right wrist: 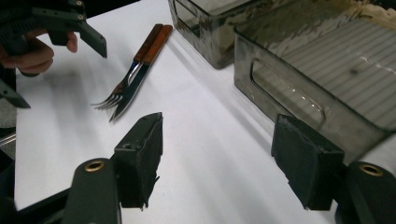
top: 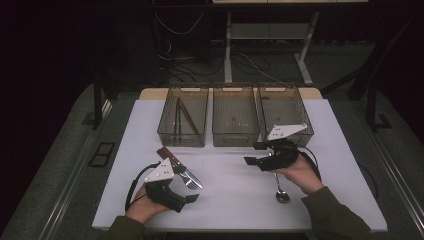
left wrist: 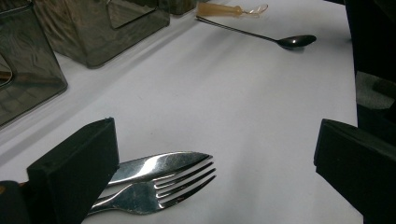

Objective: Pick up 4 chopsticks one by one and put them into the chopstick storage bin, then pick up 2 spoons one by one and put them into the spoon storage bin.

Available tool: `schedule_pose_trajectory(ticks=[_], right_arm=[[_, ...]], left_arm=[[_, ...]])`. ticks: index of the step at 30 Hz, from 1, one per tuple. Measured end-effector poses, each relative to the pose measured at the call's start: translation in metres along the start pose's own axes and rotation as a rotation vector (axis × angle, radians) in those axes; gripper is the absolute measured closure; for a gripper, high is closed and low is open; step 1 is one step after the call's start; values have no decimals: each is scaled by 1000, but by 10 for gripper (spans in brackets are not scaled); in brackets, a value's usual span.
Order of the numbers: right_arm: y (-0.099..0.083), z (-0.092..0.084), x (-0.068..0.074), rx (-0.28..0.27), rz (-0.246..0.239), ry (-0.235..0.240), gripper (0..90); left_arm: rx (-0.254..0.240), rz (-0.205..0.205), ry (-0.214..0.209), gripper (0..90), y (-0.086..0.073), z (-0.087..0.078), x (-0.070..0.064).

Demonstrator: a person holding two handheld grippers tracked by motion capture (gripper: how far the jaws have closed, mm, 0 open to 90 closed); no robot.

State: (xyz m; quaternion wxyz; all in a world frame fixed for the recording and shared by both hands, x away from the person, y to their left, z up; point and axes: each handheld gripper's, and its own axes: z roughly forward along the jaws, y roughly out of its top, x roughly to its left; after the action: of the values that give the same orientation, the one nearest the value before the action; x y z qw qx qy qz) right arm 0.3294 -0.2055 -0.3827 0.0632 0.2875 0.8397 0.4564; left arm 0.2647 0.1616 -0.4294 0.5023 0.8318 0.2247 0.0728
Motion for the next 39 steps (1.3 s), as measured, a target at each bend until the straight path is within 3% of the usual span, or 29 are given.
schedule_pose_trajectory(ticks=[18, 27, 35, 39], right_arm=[[-40, -29, -9, -9, 22, -52, 314], [-59, -48, -27, -28, 62, -99, 286], [-69, -60, -48, -38, 107, -169, 273], [-74, -61, -60, -12, 139, -194, 268]], left_arm=[[9, 4, 3, 0, -1, -1, 1], [18, 13, 7, 0, -1, -1, 4], [33, 19, 3, 0, -3, -2, 8], [44, 24, -2, 0, -3, -1, 7]])
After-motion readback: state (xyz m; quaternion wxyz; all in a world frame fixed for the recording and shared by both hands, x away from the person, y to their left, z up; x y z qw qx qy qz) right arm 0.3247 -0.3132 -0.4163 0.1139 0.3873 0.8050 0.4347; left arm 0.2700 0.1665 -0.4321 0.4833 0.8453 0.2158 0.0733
